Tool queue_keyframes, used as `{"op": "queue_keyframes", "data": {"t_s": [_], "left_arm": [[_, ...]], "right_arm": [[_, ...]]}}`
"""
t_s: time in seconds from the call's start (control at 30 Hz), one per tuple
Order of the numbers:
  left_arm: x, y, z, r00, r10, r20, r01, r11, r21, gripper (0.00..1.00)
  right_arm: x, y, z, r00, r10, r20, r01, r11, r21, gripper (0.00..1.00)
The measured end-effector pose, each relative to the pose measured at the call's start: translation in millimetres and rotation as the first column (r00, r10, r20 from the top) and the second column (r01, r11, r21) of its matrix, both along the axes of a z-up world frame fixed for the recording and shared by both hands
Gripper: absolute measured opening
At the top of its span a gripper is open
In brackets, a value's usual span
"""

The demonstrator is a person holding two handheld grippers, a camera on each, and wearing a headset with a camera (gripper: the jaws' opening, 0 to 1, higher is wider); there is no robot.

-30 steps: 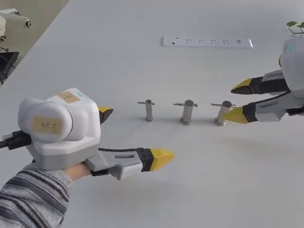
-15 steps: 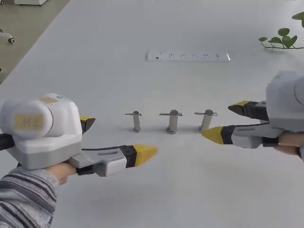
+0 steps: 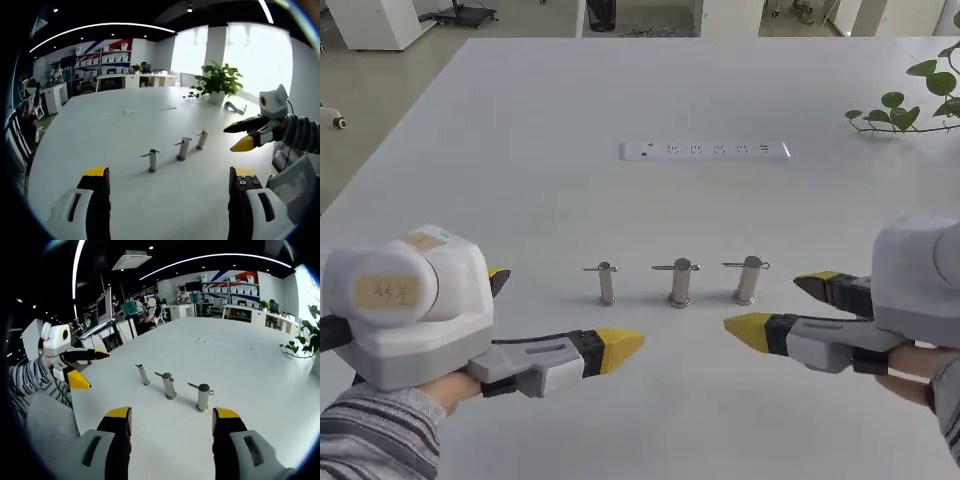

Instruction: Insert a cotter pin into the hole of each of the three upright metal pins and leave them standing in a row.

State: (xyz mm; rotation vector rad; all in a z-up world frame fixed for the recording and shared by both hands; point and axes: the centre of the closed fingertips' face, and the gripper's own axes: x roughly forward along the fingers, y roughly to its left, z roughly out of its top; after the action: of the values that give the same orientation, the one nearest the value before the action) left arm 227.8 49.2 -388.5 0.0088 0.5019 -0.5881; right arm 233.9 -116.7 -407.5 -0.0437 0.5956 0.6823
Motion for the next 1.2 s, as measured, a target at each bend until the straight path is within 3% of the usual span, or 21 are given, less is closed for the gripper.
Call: {"op": "queue_keyframes", "data": {"t_s": [0.2, 0.3, 0.37, 0.5, 0.7, 1.2], "left_arm": [[-2.6, -2.7, 1.7, 1.000, -0.007, 0.005, 0.007, 1.000, -0.001, 0.99], [-3.3, 0.1, -0.3, 1.000, -0.002, -0.001, 0.002, 1.000, 0.007, 0.99], [-4.5, 0.1, -1.0, 1.000, -0.002, -0.003, 0.002, 1.000, 0.004, 0.99], [-6.5, -0.6, -2.9, 1.000, -0.006, -0.008, 0.006, 1.000, 0.004, 0.99], [-6.9, 1.6, -3.8, 1.000, -0.001, -0.017, 0.001, 1.000, 0.001, 0.99], [-9.0, 5.3, -3.3, 1.000, 0.012, -0.022, -0.012, 1.000, 0.000, 0.99]], "right_arm": [[-5.1, -3.7, -4.1, 0.999, -0.032, -0.006, 0.032, 0.999, 0.002, 0.63], [-6.2, -4.9, -0.5, 0.998, -0.065, -0.019, 0.066, 0.996, 0.063, 0.63], [-7.8, -7.4, -0.2, 0.998, -0.065, -0.021, 0.066, 0.995, 0.072, 0.63], [-10.8, -10.3, -3.9, 0.998, -0.058, -0.019, 0.059, 0.997, 0.040, 0.62], [-12.5, -11.3, -3.9, 0.997, -0.067, -0.029, 0.068, 0.996, 0.053, 0.62], [-12.7, -10.0, -7.9, 0.999, -0.037, -0.030, 0.037, 0.999, 0.011, 0.61]]}}
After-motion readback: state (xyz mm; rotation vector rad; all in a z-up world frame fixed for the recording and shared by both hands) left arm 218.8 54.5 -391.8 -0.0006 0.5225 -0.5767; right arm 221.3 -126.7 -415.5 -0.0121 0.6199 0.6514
